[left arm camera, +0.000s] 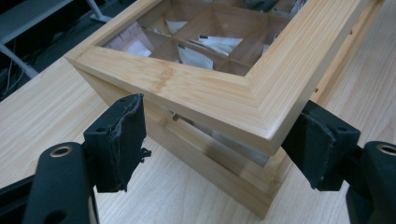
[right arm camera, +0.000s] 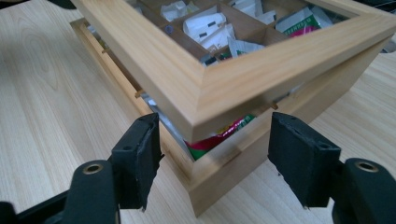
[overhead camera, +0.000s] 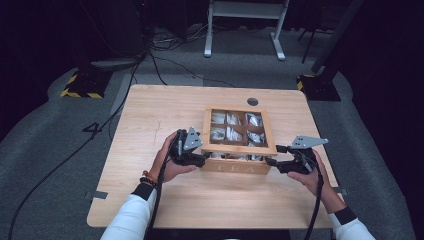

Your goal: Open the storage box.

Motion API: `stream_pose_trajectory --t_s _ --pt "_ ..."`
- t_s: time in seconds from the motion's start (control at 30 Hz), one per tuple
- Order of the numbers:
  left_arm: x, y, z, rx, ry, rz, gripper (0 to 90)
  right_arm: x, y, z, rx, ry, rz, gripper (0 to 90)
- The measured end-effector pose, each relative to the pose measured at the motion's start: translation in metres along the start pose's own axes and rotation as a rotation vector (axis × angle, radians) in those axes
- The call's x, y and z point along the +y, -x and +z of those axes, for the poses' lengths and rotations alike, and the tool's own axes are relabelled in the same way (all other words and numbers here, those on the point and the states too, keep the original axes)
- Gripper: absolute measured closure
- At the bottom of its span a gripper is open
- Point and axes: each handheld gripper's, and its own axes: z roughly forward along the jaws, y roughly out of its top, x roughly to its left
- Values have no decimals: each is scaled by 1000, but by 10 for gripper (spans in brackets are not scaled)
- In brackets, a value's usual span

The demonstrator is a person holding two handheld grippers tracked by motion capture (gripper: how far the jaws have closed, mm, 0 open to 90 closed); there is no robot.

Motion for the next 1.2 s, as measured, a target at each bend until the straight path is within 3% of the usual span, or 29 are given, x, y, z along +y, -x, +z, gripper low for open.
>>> stream_pose_trajectory --t_s 0.6,0.83,1.07,1.2 --pt "20 -8 -7 17 64 -2 285 -29 10 -16 -30 -56 32 325" --pt "28 -12 -8 32 98 -4 304 -48 16 -17 -72 -112 24 312" --pt "37 -15 -12 44 108 1 338 -63 18 -18 -58 -125 28 308" --pt "41 -18 -12 40 124 4 366 -72 21 -15 -80 -155 30 308"
